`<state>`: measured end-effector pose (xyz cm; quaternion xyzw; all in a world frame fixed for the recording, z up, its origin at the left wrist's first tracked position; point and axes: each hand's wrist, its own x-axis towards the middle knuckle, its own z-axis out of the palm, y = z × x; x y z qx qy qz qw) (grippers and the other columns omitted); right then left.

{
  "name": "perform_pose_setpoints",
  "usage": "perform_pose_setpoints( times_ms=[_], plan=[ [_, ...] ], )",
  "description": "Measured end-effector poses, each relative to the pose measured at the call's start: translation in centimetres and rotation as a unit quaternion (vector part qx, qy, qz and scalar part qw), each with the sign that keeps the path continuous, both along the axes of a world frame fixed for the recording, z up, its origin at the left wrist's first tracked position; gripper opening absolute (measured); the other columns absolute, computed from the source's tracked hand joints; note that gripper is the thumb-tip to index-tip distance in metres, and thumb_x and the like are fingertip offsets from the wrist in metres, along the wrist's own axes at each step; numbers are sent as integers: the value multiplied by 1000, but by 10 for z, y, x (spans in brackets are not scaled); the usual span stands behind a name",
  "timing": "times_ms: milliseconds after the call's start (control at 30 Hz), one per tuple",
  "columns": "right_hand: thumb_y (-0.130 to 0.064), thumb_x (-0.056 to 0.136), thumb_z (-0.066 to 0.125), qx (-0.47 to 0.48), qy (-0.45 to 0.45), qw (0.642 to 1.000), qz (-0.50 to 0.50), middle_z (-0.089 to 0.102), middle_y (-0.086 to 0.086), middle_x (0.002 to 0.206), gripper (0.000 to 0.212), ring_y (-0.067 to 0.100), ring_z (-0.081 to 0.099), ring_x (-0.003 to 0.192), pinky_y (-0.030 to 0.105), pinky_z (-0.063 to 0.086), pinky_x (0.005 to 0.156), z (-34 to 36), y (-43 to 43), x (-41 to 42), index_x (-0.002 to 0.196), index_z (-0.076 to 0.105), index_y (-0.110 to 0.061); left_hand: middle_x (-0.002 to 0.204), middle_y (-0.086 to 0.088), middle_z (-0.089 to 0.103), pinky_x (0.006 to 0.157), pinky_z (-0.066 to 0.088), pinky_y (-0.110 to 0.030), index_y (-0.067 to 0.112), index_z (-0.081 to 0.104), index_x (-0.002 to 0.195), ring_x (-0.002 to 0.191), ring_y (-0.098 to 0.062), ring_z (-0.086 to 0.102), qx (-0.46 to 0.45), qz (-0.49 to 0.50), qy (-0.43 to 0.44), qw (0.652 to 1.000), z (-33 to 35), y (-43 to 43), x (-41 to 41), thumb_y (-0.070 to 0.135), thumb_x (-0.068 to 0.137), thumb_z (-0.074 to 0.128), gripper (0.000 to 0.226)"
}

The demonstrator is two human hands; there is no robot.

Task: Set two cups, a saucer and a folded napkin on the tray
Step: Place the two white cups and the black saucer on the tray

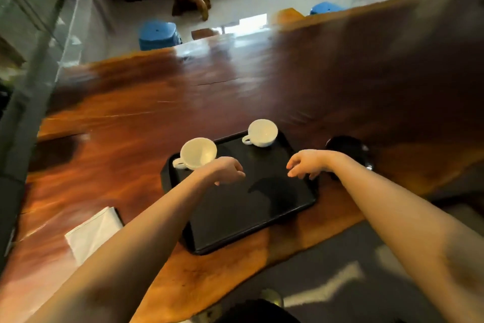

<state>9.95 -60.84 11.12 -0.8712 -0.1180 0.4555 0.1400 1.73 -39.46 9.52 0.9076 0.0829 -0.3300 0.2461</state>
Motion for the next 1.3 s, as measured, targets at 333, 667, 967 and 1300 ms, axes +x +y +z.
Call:
perform_pose_setpoints(
  times_ms=[333,667,967,1300],
  plan=[
    [-22,91,57,-32,-9,992,-121,60,5,112,41,16,58,95,31,48,80,-17,-154,56,130,48,-15,108,-17,64,77,56,-37,8,50,131,97,-28,65,-50,-37,48,997,-6,-156,116,23,96,46,38],
    [-15,90,55,-87,-94,980,-154,55,16,126,40,31,56,111,32,47,81,-70,-221,102,127,48,-2,121,-18,58,66,57,-33,1,41,130,63,-23,62,-39,35,-6,999,-64,-237,187,15,90,55,45],
    [-2,82,56,70,-150,937,-306,59,17,116,37,34,60,103,44,52,88,-128,-225,111,118,49,-6,120,-18,58,73,58,-36,2,49,123,95,-32,67,-60,94,-53,992,-107,-248,197,-3,84,53,39],
    [14,80,58,198,-71,865,-456,54,14,131,67,30,56,116,43,55,90,-134,-234,107,140,39,-12,121,-12,60,72,60,-39,11,54,125,102,-28,63,-153,202,-72,965,-122,-248,192,-13,79,54,52]
  ],
)
